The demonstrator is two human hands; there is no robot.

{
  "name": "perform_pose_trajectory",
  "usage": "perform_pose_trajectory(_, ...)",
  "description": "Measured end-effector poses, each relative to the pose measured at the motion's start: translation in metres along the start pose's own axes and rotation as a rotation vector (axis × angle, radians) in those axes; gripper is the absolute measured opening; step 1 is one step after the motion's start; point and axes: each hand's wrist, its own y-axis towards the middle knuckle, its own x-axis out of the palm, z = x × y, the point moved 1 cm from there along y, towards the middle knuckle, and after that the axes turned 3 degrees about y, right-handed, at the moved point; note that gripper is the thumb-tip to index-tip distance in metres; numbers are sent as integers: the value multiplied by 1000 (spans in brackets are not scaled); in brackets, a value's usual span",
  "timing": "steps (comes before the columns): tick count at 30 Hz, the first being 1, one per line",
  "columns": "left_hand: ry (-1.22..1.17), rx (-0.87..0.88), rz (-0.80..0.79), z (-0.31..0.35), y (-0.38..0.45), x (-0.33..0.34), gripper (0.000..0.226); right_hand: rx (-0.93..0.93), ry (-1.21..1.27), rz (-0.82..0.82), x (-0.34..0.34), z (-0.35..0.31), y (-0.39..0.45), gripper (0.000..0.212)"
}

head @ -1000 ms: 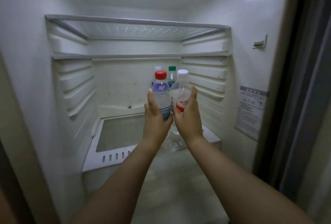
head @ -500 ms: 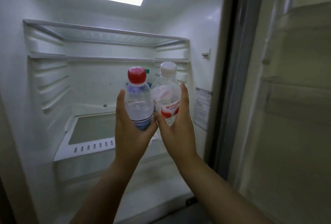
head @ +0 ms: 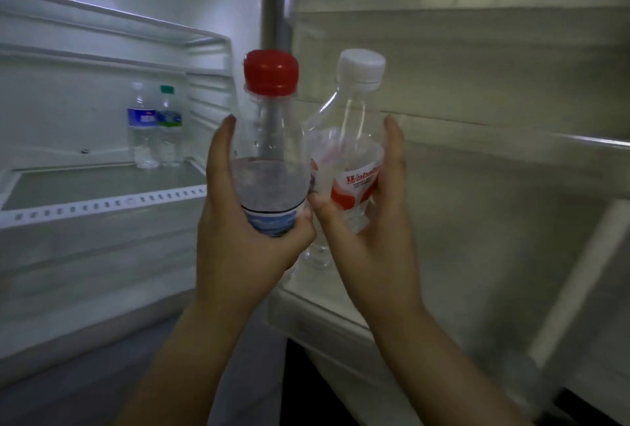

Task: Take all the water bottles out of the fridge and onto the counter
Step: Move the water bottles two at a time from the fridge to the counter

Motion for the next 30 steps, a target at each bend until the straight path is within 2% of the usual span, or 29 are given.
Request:
perform_pose_trajectory(11,-403,95,-257,158,-75,122,105,62,-335,244,-199,-94,-82,92)
perform_pose_trajectory(21,-812,78,-551,267,-152,251,101,170,-684,532,-347,-145,-160,92)
perform_pose_trajectory(30,-1114,-44,-875,350,-219,368,100,275,-937,765,-465,-157,-207,90)
